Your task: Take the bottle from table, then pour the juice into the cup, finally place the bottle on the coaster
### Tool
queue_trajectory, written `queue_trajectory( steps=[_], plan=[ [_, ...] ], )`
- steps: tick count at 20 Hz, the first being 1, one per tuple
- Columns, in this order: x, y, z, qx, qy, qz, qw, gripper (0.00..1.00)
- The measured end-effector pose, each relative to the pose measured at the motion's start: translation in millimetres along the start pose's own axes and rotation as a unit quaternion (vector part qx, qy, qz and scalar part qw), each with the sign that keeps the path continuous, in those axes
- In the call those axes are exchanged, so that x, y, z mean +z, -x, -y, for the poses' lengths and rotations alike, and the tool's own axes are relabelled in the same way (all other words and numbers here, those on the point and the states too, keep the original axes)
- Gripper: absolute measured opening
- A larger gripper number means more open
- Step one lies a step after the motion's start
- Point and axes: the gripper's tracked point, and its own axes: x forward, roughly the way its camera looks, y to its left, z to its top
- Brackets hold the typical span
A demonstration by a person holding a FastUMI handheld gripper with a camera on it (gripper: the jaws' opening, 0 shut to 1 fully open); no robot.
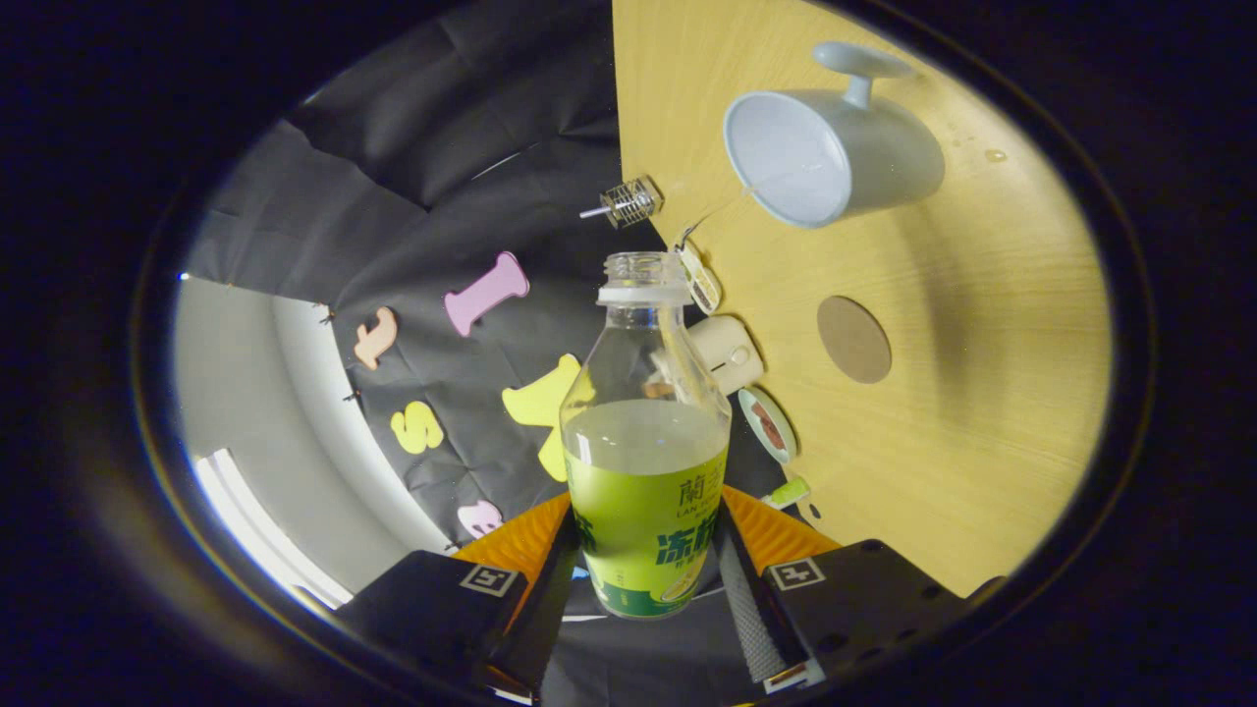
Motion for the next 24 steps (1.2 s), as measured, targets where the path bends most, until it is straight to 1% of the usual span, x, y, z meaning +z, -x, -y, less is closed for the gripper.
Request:
queue_trajectory(
  steps=[8, 16, 24],
  plan=[
    [-2.7, 1.7, -11.6, 0.005, -0.026, -0.004, 1.000, 0.77],
    [-3.1, 5.0, -20.3, 0.008, -0.036, -0.004, 0.999, 0.77],
    [-5.3, 2.2, -37.2, 0.032, -0.073, -0.004, 0.997, 0.77]
  ],
)
